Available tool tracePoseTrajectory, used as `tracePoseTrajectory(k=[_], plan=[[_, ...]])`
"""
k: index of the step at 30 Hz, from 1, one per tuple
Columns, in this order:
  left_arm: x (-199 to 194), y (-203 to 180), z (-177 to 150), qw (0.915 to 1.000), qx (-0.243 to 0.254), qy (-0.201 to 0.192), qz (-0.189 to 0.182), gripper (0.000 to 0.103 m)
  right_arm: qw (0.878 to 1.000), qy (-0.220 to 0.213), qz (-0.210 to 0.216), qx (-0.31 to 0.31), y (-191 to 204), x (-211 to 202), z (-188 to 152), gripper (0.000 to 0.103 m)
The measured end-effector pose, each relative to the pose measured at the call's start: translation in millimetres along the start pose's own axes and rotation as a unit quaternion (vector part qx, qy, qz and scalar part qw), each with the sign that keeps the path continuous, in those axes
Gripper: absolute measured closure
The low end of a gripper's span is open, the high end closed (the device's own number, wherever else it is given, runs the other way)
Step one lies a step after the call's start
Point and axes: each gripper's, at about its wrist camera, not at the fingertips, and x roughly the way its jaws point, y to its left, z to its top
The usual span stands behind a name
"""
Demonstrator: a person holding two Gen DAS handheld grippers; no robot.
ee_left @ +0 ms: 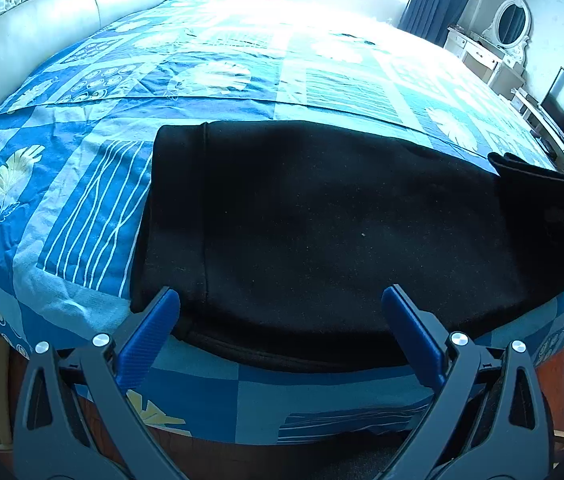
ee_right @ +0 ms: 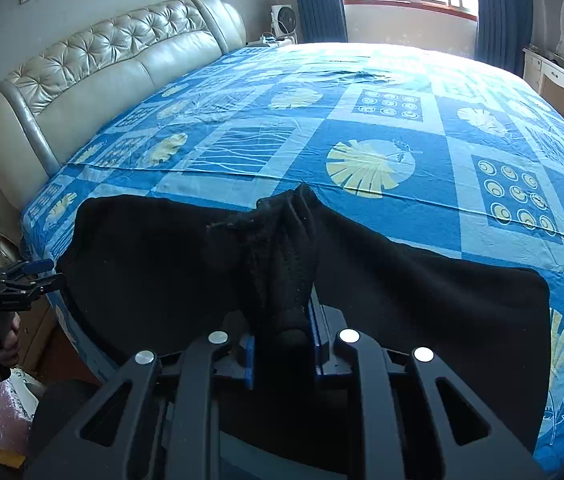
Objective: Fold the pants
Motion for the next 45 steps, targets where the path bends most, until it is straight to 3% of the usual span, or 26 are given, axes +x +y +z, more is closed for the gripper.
tracePoseTrajectory(k=[9, 16, 27, 32, 40, 43, 45], plan=[[4.0, -1.3, -4.1, 0.9999, -0.011, 0.003, -0.009, 0.002, 0.997, 0.024, -0.043, -0.056, 32.6, 22.5, -19.1, 0.082], [8.8, -0.3, -6.6, 0.9998, -0.016, 0.009, -0.013, 0.002, 0.994, 0.040, -0.051, -0.083, 44.1, 28.8, -32.9, 0.082], [11.2, -0.1, -6.9, 0.9997, -0.017, 0.009, -0.015, 0.002, 0.994, 0.043, -0.054, -0.085, 56.0, 30.8, -38.6, 0.070], [12.8, -1.8, -7.1, 0.9998, -0.017, 0.009, -0.011, 0.002, 0.995, 0.045, -0.043, -0.083, 63.2, 31.4, -41.4, 0.061], [14.1, -0.2, -4.6, 0.9996, -0.026, 0.006, -0.010, 0.002, 0.995, 0.047, -0.026, -0.087, 77.4, 28.1, -47.2, 0.058], [9.8, -3.1, -4.1, 0.9998, -0.021, -0.003, 0.000, 0.002, 0.995, 0.048, -0.006, -0.083, 82.3, 21.5, -49.3, 0.056], [3.3, -8.7, -3.2, 0.9997, -0.009, -0.020, 0.010, 0.002, 0.995, 0.051, 0.028, -0.084, 84.8, 11.5, -48.5, 0.056]])
